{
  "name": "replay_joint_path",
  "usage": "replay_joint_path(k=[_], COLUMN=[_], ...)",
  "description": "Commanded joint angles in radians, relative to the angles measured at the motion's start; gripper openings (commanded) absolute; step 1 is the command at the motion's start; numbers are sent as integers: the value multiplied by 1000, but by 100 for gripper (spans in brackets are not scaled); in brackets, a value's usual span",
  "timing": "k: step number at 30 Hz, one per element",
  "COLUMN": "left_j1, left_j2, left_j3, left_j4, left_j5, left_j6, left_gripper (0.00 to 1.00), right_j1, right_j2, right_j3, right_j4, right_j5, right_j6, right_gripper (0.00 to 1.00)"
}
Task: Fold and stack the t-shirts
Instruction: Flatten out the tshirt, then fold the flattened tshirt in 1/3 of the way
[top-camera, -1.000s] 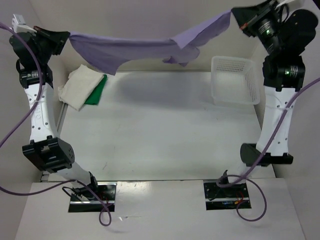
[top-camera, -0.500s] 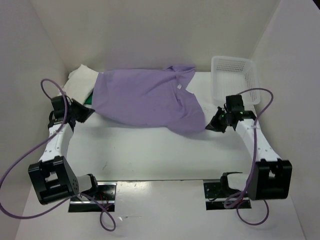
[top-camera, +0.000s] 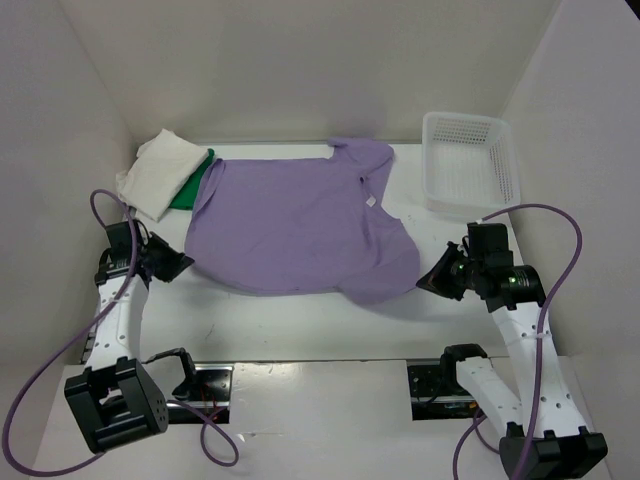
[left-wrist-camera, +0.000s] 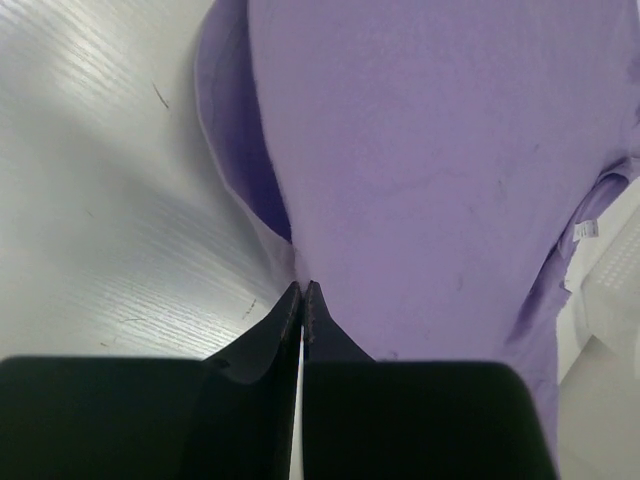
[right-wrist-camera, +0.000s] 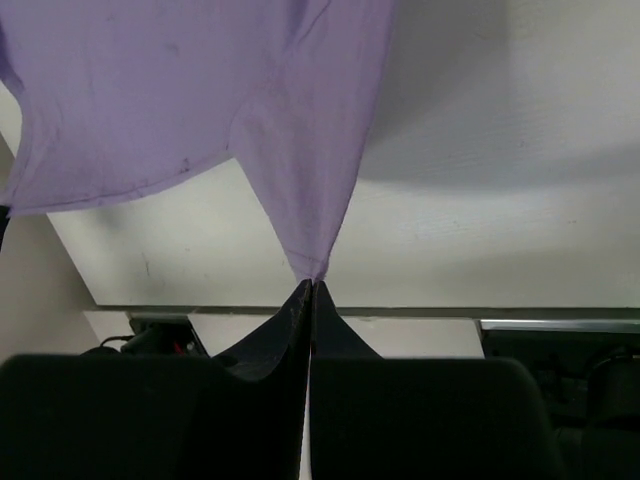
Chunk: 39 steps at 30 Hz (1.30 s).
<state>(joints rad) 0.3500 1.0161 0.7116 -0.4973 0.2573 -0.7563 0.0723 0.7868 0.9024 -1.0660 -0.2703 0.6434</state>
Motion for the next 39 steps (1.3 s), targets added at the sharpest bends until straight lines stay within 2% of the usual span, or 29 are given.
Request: replay_joint_path(k=[1, 4, 8, 11, 14, 20, 25, 30, 34, 36, 37, 38, 39], left_j1=[6, 6, 6, 6, 6, 6, -14, -14, -14, -14, -14, -14, -14], left_j2=[16, 61, 152, 226, 311, 481, 645, 713, 762, 762, 762, 753, 744], left_j3=[54, 77, 127, 140, 172, 273, 345, 385, 411, 411, 411, 411, 411], left_j4=[6, 80, 169, 248, 310, 397, 434, 454, 500, 511, 511, 511, 502], left_j5=[54, 66, 26, 2, -41, -59, -72, -85, -60, -49, -49, -49, -49], left_j6=[-15, -49, -72, -107, -133, -160, -160, -160, -129, -129, -129, -129, -120], left_gripper=[0, 0, 0, 0, 0, 0, 0, 0, 11, 24, 31, 37, 49], right_j1=[6, 6, 6, 6, 6, 6, 6, 6, 6, 6, 6, 6, 6], right_j2=[40, 124, 364, 503, 736, 1006, 1161, 1290, 1333, 1342, 1342, 1342, 1317], right_j3=[43, 53, 136, 223, 384, 622, 786, 921, 946, 937, 937, 937, 937], right_j4=[8, 127, 361, 457, 511, 532, 541, 498, 489, 500, 509, 509, 509], right_j5=[8, -14, 19, 28, 42, 94, 121, 149, 172, 163, 163, 152, 142], right_j6=[25, 35, 35, 12, -11, -47, -56, -74, -74, -74, -74, -74, -74], right_gripper=[0, 0, 0, 0, 0, 0, 0, 0, 0, 1, 4, 13, 19])
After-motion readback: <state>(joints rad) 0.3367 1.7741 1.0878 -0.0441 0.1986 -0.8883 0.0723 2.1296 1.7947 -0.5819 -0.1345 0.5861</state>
